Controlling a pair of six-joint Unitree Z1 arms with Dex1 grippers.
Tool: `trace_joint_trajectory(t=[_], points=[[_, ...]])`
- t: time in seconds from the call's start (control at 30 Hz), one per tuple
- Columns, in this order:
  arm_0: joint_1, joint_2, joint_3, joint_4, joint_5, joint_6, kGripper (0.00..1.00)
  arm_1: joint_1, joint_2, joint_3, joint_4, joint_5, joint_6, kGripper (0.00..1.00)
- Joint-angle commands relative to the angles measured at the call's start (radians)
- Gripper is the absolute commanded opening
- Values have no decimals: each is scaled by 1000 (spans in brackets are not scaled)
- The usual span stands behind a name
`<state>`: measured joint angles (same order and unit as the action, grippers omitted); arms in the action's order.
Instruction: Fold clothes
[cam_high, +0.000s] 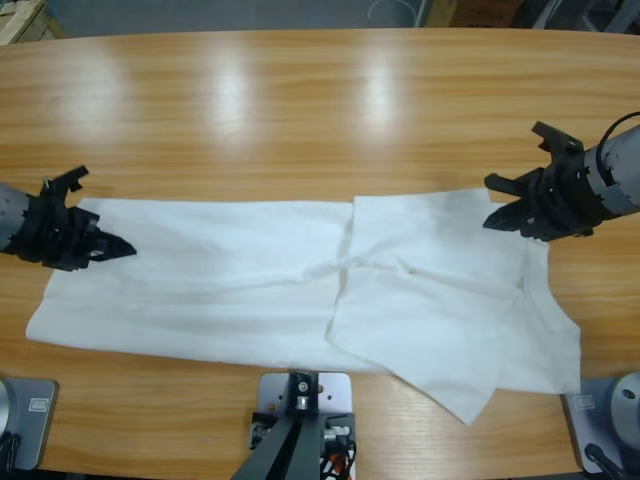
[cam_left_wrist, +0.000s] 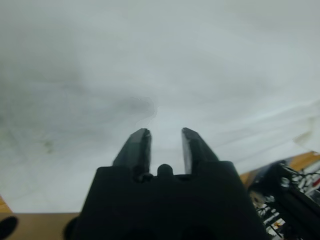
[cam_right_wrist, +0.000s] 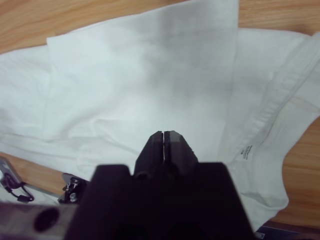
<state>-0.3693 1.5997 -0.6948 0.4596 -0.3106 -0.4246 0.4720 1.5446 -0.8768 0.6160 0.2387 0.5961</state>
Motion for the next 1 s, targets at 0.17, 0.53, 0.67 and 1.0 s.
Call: trace_joint_trajectory(t=[0.17,0.53,0.67,1.0], points=[[-21,114,24,-10,61,-36,0,117,157,47,-96,33,60,0],[-28,124,20,-9,67,-36,0,128,153,168,-193,62,116,0],[-28,114,23,-9,65,-36,0,134,146,243,-196,68,122,0],[-35,115,23,-9,61,-36,0,33,94,153,-5,-81,122,0]])
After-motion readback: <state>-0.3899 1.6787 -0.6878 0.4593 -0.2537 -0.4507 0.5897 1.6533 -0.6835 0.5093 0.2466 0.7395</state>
